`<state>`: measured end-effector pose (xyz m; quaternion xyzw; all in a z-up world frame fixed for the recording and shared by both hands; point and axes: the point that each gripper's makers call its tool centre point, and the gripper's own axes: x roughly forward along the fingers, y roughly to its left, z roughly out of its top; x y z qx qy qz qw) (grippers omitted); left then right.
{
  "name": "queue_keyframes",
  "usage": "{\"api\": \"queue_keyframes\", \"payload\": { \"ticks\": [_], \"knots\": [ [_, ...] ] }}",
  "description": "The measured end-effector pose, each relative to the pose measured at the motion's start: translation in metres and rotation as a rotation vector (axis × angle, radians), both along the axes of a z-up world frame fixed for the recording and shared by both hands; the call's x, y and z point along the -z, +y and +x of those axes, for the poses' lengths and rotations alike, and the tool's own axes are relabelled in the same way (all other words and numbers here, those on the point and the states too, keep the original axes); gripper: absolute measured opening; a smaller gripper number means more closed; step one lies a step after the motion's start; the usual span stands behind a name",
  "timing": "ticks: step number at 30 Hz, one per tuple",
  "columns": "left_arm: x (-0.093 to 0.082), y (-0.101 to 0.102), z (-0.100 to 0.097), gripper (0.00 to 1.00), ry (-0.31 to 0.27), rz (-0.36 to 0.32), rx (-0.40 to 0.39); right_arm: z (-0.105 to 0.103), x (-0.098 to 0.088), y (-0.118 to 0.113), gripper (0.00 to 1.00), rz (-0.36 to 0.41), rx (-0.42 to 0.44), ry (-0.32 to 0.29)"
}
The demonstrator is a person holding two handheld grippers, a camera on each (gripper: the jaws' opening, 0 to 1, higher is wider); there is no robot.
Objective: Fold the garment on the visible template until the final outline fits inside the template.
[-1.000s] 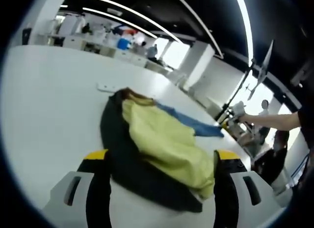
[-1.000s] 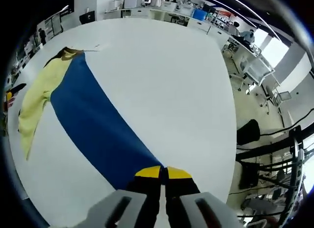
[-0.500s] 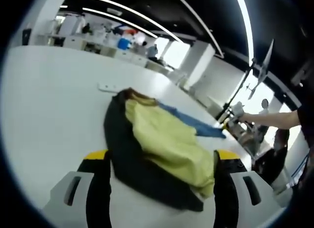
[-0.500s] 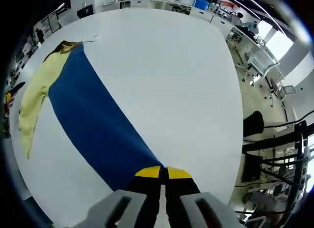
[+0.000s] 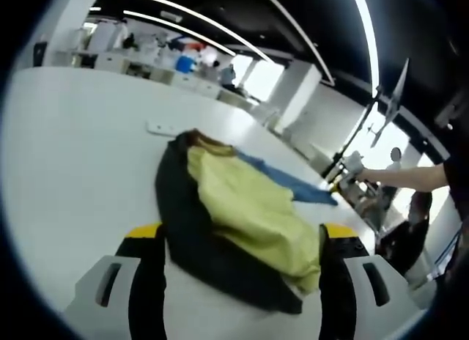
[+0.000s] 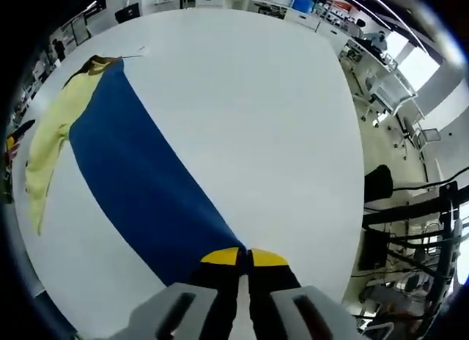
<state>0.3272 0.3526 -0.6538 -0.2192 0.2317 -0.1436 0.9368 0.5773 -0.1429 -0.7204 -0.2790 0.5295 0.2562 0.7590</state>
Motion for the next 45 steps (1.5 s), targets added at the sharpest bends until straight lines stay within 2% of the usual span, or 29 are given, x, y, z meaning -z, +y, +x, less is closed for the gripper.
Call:
{"api": "queue_keyframes", "payload": {
  "ticks": [11,14,17,21,25,30,36,38,45],
  "knots": [
    [-0.001,-0.001,0.000,0.83,-0.003,-0.007,-0.002,-0.009,-0.001,-0.004,0.19,0.003,-0.018,-0.005],
    [-0.001,-0.002,0.000,0.83,-0.004,-0.009,0.001,-0.011,-0.004,-0.002,0.29,0.015,-0.025,-0.021],
    [-0.001,-0.002,0.000,0.83,-0.005,-0.012,0.002,-0.014,-0.006,0.001,0.32,0.020,-0.037,-0.028],
    [-0.002,-0.003,-0.002,0.83,-0.006,-0.014,0.003,-0.013,-0.012,0.007,0.42,0.054,-0.041,-0.068],
    [-0.003,-0.003,-0.004,0.83,-0.007,-0.014,0.003,-0.016,-0.016,0.012,0.49,0.075,-0.061,-0.083],
    [-0.003,-0.001,-0.005,0.83,-0.008,-0.018,-0.007,-0.020,-0.015,0.015,0.58,0.111,-0.045,-0.084],
    [-0.004,0.000,-0.007,0.83,-0.010,-0.017,-0.012,-0.030,-0.017,0.021,0.66,0.129,-0.066,-0.087],
    [-0.004,-0.001,-0.007,0.83,-0.010,-0.020,-0.011,-0.033,-0.021,0.029,0.67,0.169,-0.077,-0.094],
    [-0.003,-0.005,-0.009,0.83,-0.010,-0.022,-0.007,-0.045,-0.028,0.044,0.70,0.225,-0.079,-0.095]
  ]
}}
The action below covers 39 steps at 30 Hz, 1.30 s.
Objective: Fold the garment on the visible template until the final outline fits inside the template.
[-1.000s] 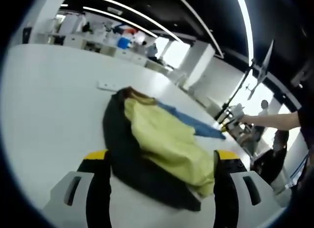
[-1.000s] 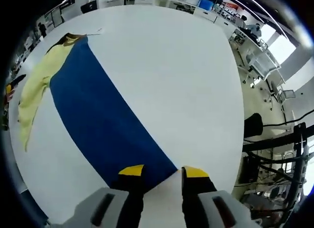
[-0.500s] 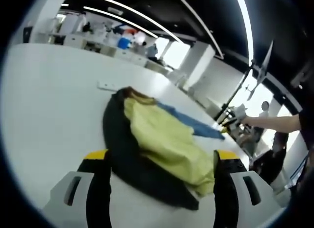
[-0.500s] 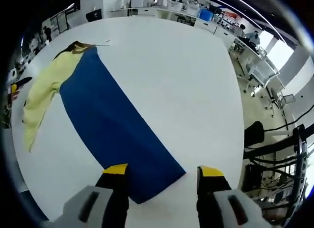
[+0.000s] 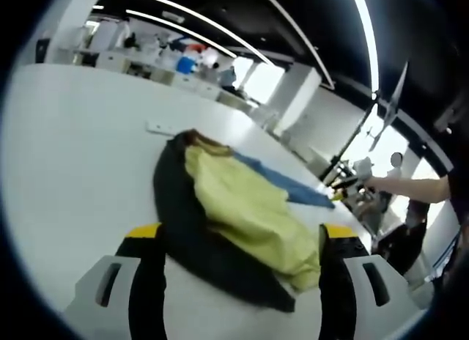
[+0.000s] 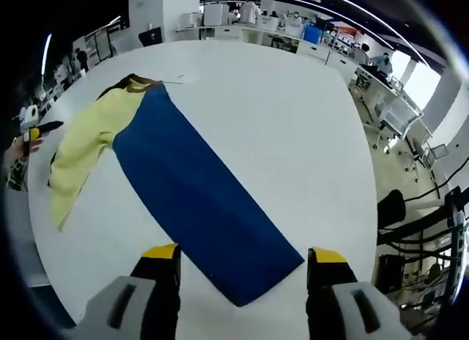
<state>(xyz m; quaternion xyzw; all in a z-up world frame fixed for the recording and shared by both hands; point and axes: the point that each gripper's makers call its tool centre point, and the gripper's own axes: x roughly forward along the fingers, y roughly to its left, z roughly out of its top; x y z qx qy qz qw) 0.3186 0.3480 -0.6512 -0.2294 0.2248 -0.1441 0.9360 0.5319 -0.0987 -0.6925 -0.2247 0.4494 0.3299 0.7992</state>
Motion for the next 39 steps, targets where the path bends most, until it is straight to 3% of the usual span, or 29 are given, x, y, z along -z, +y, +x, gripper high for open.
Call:
{"api": "queue_keyframes", "payload": {
  "ticks": [10,22,32,35,39],
  "knots": [
    [-0.002,-0.002,-0.002,0.83,-0.004,0.002,0.006,-0.025,-0.016,0.040,0.69,0.109,-0.070,-0.002],
    [-0.007,-0.005,-0.005,0.82,-0.010,-0.004,0.007,-0.082,-0.030,0.106,0.61,0.266,-0.182,0.043],
    [-0.014,-0.005,-0.011,0.82,-0.020,-0.002,0.008,-0.112,-0.031,0.128,0.57,0.316,-0.211,0.074],
    [-0.016,-0.005,-0.013,0.82,-0.023,-0.004,0.009,-0.128,-0.029,0.136,0.52,0.341,-0.210,0.106],
    [-0.016,-0.008,-0.016,0.82,-0.023,-0.004,0.018,-0.149,-0.023,0.146,0.55,0.366,-0.215,0.144]
  ]
}}
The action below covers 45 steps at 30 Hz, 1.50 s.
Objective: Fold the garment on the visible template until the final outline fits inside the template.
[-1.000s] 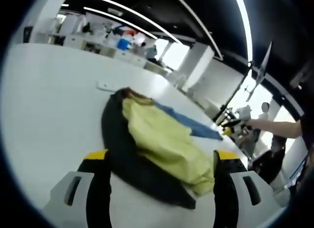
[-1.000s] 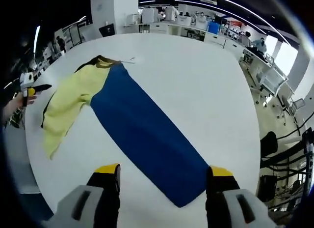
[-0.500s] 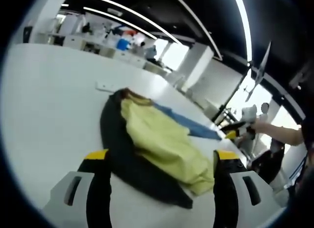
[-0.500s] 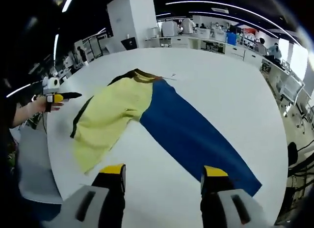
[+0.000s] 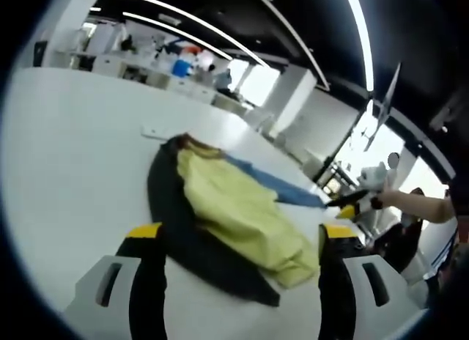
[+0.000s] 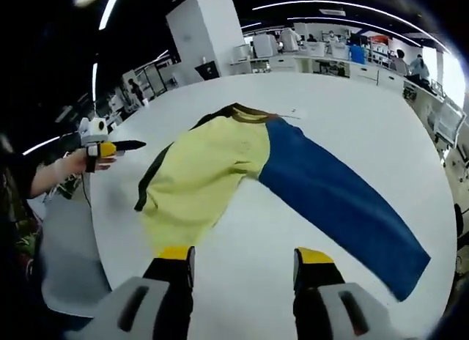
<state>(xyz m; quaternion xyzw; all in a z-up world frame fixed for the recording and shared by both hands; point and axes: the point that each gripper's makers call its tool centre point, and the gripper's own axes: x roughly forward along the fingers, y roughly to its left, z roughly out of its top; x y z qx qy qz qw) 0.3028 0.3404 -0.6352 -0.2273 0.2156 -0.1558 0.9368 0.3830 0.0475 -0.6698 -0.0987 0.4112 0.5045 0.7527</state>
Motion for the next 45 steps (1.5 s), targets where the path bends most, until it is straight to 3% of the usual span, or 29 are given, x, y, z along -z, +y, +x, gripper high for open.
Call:
{"api": "queue_keyframes", "payload": {
  "ticks": [6,9,17,30,39,45],
  "knots": [
    [-0.001,-0.003,-0.005,0.82,0.000,-0.004,0.011,-0.034,0.013,0.013,0.44,0.018,-0.016,0.086],
    [-0.001,-0.004,-0.007,0.81,-0.001,-0.006,0.011,-0.054,0.017,0.021,0.34,0.048,-0.012,0.175],
    [0.001,-0.010,-0.011,0.81,0.004,-0.013,0.016,-0.079,0.030,0.036,0.22,0.062,-0.030,0.239],
    [0.002,-0.019,-0.013,0.78,0.002,-0.028,0.022,-0.078,0.049,0.044,0.12,0.084,0.012,0.308],
    [0.010,-0.030,-0.011,0.68,0.018,-0.044,0.042,-0.080,0.054,0.049,0.03,0.100,0.047,0.322],
    [0.023,-0.031,-0.006,0.56,0.071,-0.073,0.002,-0.082,0.056,0.048,0.00,0.096,0.041,0.310]
  ]
}}
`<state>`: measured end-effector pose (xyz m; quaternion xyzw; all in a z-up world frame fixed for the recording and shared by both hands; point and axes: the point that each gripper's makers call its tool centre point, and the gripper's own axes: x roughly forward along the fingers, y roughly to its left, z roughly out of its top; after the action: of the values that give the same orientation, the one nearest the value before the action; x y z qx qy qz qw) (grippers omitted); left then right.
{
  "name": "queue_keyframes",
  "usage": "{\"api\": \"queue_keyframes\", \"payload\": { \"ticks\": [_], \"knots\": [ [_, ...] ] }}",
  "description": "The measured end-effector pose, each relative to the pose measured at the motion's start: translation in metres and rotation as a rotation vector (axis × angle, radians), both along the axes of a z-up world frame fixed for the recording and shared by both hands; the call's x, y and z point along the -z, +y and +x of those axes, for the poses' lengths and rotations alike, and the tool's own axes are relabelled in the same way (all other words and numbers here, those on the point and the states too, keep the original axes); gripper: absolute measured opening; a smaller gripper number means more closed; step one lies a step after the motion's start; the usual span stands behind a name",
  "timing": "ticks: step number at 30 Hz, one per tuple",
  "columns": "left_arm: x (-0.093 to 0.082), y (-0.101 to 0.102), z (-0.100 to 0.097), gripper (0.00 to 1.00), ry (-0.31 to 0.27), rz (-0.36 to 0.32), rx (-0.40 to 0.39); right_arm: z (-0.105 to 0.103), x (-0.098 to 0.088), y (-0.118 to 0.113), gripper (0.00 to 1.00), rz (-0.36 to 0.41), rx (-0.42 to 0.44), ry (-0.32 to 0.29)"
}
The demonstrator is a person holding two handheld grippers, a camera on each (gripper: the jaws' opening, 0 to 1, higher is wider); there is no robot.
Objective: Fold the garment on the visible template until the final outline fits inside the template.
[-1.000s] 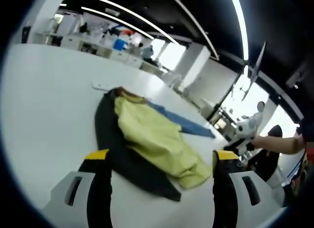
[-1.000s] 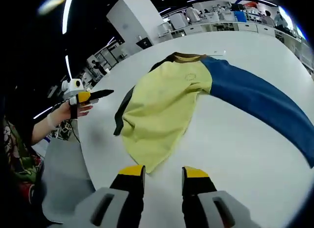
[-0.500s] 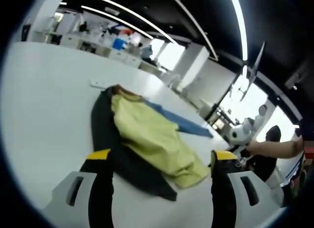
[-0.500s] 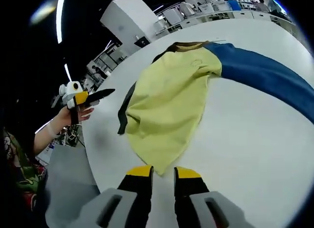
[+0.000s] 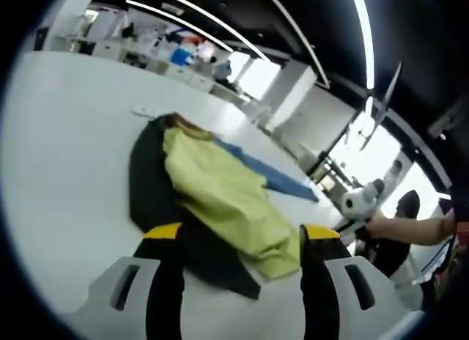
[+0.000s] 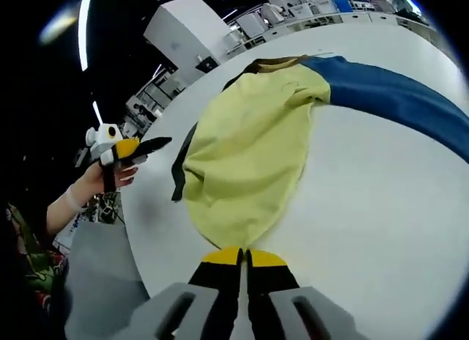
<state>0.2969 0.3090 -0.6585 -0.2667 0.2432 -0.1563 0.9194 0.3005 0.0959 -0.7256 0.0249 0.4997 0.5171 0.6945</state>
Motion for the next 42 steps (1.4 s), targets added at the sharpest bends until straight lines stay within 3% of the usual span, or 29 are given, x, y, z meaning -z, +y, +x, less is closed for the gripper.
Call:
{"api": "queue_keyframes", "payload": {
  "ticks": [4,8,10,13,23,31,34,42],
  "knots": [
    [0.009,-0.004,0.007,0.44,0.023,-0.016,-0.016,-0.001,0.000,0.000,0.00,-0.003,-0.007,-0.006],
    [0.023,-0.006,0.011,0.42,0.070,-0.026,-0.051,-0.002,0.001,0.000,0.00,-0.002,-0.006,-0.004],
    [0.026,-0.009,0.013,0.40,0.060,0.001,-0.049,-0.003,0.000,0.000,0.00,-0.002,-0.010,-0.006],
    [0.034,-0.010,0.015,0.35,0.101,-0.054,-0.082,-0.005,0.000,0.000,0.00,-0.006,-0.023,-0.010],
    [0.052,-0.014,0.022,0.20,0.171,-0.076,-0.137,-0.005,-0.001,0.000,0.00,-0.011,-0.049,-0.033],
    [0.055,-0.014,0.027,0.14,0.194,-0.117,-0.185,-0.004,-0.003,0.001,0.00,-0.001,-0.050,-0.038],
    [0.055,-0.015,0.028,0.00,0.201,-0.138,-0.185,-0.004,-0.002,0.001,0.00,-0.007,-0.051,-0.043],
    [0.044,-0.016,0.032,0.00,0.184,-0.218,-0.230,-0.005,-0.003,0.000,0.00,-0.006,-0.047,-0.046]
  ]
}}
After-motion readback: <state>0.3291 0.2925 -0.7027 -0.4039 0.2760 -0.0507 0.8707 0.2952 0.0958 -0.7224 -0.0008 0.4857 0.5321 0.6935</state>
